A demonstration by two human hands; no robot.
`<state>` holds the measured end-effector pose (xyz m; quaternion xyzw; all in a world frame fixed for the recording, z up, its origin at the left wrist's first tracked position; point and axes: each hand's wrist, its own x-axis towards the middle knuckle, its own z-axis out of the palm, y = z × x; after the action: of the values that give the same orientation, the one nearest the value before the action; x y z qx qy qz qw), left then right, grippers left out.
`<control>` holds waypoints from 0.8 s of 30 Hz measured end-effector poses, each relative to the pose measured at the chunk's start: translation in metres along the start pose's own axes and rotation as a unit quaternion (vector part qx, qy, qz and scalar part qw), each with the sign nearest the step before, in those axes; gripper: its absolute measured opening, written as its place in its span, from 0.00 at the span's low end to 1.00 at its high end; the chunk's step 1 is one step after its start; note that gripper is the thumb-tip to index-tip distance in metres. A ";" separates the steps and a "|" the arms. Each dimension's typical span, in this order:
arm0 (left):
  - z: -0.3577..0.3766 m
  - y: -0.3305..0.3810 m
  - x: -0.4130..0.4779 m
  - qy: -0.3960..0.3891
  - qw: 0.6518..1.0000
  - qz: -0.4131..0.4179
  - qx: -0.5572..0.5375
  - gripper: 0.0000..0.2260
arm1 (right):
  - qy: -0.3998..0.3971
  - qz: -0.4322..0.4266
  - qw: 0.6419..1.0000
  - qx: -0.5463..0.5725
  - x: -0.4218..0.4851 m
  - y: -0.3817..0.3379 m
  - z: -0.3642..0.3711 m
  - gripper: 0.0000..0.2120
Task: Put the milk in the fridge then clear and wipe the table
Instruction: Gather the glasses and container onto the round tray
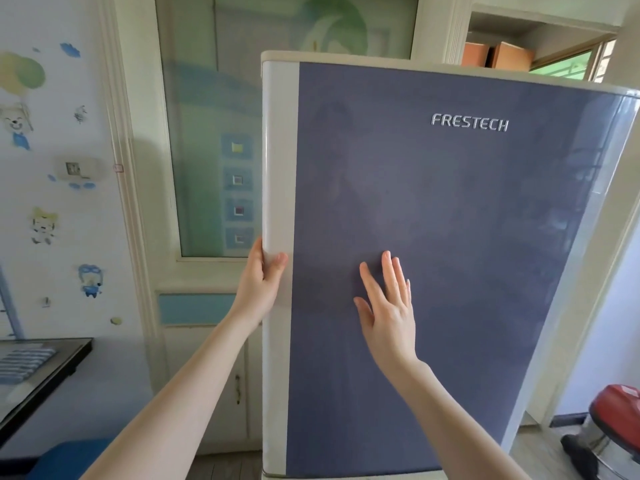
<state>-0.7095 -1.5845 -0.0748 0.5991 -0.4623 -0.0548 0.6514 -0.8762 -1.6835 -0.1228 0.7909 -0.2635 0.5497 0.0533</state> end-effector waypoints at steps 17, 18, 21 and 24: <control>-0.110 -0.026 -0.122 -0.038 0.915 -0.095 0.390 0.35 | -0.294 0.030 0.918 0.263 -0.040 -0.110 0.024 0.25; -0.122 -0.027 -0.129 -0.032 0.906 -0.105 0.409 0.35 | -0.333 0.034 0.904 0.266 -0.043 -0.119 0.028 0.28; -0.166 -0.032 -0.161 -0.013 0.878 -0.159 0.452 0.36 | -0.409 0.033 0.874 0.261 -0.055 -0.159 0.039 0.34; -0.205 -0.033 -0.191 0.007 0.856 -0.213 0.470 0.37 | -0.449 0.018 0.857 0.250 -0.066 -0.191 0.049 0.37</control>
<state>-0.6650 -1.3241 -0.1750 0.9183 -0.2895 0.0356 0.2676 -0.7615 -1.5143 -0.1619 0.9336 -0.1266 0.1832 -0.2807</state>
